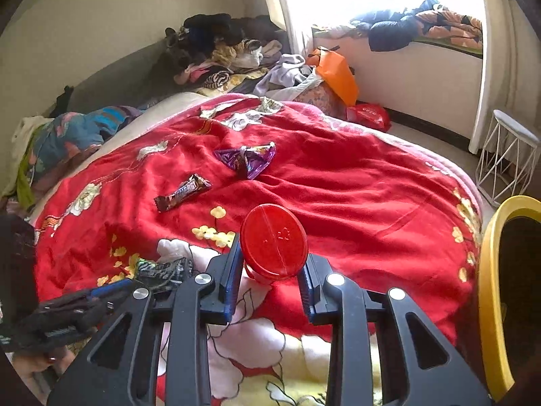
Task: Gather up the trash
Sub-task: 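Grasp the green snack bag with the left gripper while the right gripper grasps the red tube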
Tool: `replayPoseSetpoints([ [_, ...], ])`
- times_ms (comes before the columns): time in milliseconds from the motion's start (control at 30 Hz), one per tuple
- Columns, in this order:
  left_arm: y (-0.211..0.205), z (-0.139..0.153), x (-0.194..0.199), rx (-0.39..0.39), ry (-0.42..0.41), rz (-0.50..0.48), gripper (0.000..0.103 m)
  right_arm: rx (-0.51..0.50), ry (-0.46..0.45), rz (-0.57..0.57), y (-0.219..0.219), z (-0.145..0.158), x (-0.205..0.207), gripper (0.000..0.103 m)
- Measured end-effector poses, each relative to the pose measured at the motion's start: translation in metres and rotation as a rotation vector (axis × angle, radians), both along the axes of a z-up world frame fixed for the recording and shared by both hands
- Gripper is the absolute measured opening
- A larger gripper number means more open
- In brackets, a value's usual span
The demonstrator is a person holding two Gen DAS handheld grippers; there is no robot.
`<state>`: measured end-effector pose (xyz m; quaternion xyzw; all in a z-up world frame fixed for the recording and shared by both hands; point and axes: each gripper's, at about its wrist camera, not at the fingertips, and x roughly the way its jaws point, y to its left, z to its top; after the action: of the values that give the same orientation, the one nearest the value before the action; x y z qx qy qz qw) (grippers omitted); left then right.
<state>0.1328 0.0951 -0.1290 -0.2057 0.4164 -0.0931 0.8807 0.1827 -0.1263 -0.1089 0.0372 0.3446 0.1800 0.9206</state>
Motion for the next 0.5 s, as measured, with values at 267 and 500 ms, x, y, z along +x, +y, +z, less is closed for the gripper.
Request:
replayPoseSetpoints([
  [267, -0.006, 0.001, 0.011, -0.003, 0.014, 0.005, 0.014, -0.013, -0.043, 0.0, -0.014, 0.016, -0.015, 0.028],
  [500, -0.014, 0.025, 0.003, 0.01, -0.044, -0.012, 0.006, -0.013, -0.071, 0.0, -0.024, 0.025, -0.025, 0.028],
])
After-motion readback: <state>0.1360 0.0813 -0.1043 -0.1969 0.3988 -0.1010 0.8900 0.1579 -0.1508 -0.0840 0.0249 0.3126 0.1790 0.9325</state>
